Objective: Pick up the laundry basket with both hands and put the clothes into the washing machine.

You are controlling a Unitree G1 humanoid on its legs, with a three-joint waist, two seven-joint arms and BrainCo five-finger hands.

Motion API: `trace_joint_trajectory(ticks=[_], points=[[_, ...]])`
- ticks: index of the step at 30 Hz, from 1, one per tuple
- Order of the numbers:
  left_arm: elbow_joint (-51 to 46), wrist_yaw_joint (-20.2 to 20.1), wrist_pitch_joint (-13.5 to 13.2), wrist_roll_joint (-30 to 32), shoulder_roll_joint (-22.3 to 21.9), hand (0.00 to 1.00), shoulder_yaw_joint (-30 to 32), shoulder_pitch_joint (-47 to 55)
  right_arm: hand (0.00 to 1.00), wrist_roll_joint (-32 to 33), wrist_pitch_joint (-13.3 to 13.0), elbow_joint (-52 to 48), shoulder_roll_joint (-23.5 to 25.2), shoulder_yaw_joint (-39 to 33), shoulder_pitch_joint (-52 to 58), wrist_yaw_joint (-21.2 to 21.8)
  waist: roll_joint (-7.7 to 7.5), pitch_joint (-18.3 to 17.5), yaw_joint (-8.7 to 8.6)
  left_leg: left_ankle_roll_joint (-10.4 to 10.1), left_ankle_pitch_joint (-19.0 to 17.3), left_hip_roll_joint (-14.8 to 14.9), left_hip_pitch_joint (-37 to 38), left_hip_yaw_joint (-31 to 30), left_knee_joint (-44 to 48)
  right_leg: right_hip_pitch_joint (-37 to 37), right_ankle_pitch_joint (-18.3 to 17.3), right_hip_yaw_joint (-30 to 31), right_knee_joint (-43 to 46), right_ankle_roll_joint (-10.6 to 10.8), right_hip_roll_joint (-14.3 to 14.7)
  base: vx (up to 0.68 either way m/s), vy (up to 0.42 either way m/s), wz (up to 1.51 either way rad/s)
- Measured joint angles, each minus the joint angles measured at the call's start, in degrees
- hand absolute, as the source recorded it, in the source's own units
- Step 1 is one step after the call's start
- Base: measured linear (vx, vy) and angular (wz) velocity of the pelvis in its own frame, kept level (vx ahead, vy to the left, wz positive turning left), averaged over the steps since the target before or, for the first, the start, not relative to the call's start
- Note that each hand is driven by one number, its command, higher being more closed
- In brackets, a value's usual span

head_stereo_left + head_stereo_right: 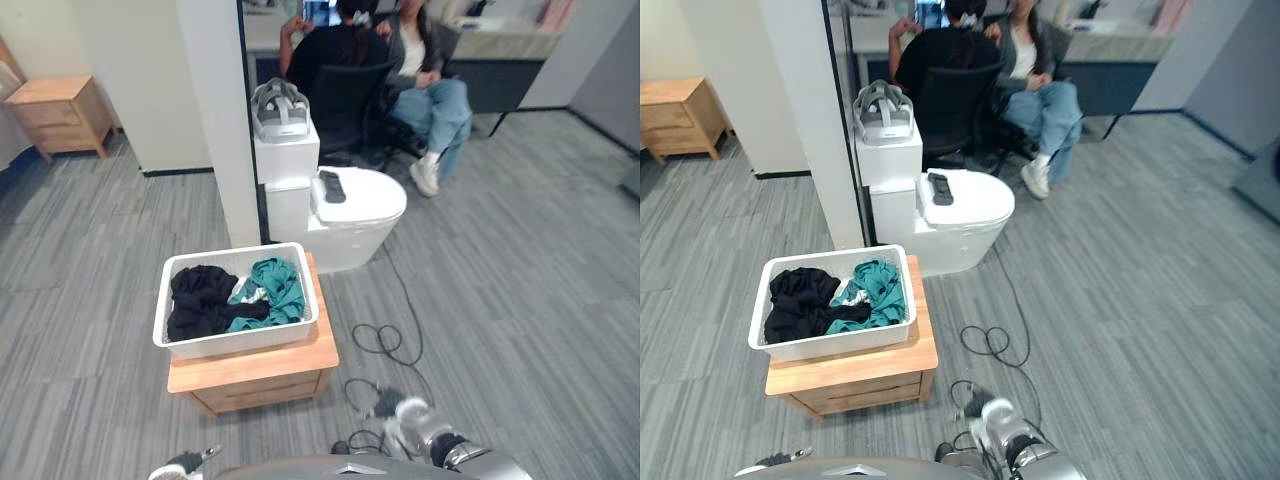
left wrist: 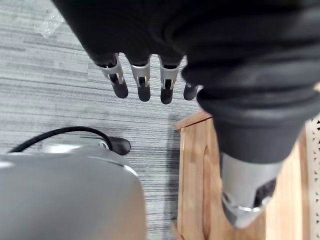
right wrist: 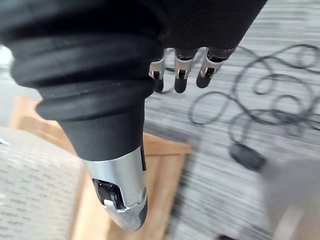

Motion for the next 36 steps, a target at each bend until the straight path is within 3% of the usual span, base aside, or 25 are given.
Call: trace_joint_trajectory(ticks=[3, 7, 14, 20, 23, 29, 31, 36], points=[[-6.73, 0.2, 0.04, -0.82, -0.08, 0.0, 0.6, 1.77, 0.0, -0.04, -0.05, -11.78, -0.22, -4.17, 0.73, 0.13, 0.13, 0.03, -0.08, -0.75, 0.45, 1.07, 0.17, 0.03, -1.45, 0.26, -0.12, -0.77, -0.48, -0.31, 0.95, 0.16, -0.05, 0.16], [-26.08, 1.16, -0.01, -1.79, 1.69, 0.0, 5.59, 8.51, 0.0, -1.15, 0.15, -25.17, -0.67, -9.79, 3.77, 0.37, -0.16, -0.01, 0.12, -0.62, 0.12, 0.04, 1.1, 0.36, -1.49, 1.57, -0.13, -0.38, -0.53, -0.3, -0.28, 0.07, 0.076, 0.1], [-37.79, 2.96, 0.16, -1.9, 9.34, 0.0, 15.8, 13.48, 0.0, -2.28, 0.7, -32.21, -1.83, -10.97, 3.35, 0.23, -0.58, 0.08, 1.63, 0.06, -0.29, -1.77, 0.13, 0.85, -0.2, 1.17, 0.55, -0.06, -1.78, 0.73, -2.03, -0.03, 0.051, -0.01], [-37.1, 4.88, 0.42, -2.99, 12.56, 0.0, 15.5, 9.67, 0.0, -1.94, 1.46, -32.3, -5.18, -7.92, -2.61, -0.85, -0.33, 1.56, 1.87, 0.52, 0.28, -1.93, -0.97, 1.26, 0.95, 1.2, 2.53, 0.51, -3.58, 0.69, -2.05, -0.12, -0.028, -0.04], [-30.04, 4.9, 0.4, -4.19, 16.2, 0.0, 11.53, 1.53, 0.0, 1.27, 1.7, -24.7, -5.17, -5.47, -9.59, -1.41, -0.68, 3.97, 2.33, 0.68, 1.23, -2.09, -1.55, 1.61, 0.94, 1.45, 4.46, 1.07, -4.91, 0.59, -2.03, -0.2, -0.04, -0.09], [-18.12, 4.44, 0.42, -5.21, 23.59, 0.0, 5.95, -15.32, 0.0, 4.86, 2.93, -14.1, -5.14, -3.59, -21.07, -3.43, -2.4, 10.75, 3.2, -0.19, 3.19, -2.07, -2.79, 1.6, 1.05, 0.63, 6.6, 1.43, -5.57, -0.12, -1.85, -0.16, -0.046, -0.01], [-15.09, 4.38, 0.45, -5.31, 26.93, 0.0, 3.87, -21.69, 0.0, 5.03, 2.96, -11.05, -5.07, -3.48, -25.72, -3.76, -3.17, 13.61, 4.2, -0.59, 4.02, -1.7, -3.23, 1.74, 1.18, -0.4, 7.71, 2.3, -5.67, -0.65, -1.32, -0.09, -0.048, -0.11], [-10.25, 4.35, 0.44, -6.97, 30.49, 0.0, 1.94, -33.52, 0.0, 5.6, 3.57, -7.31, -4.87, -1.86, -33.97, -4.63, -4.05, 19.16, 4.96, -0.64, 4.58, -0.98, -5.02, 1.52, 3.12, -1.2, 9.09, 2.32, -5.67, -1.29, -0.65, -0.1, -0.038, -0.01]])
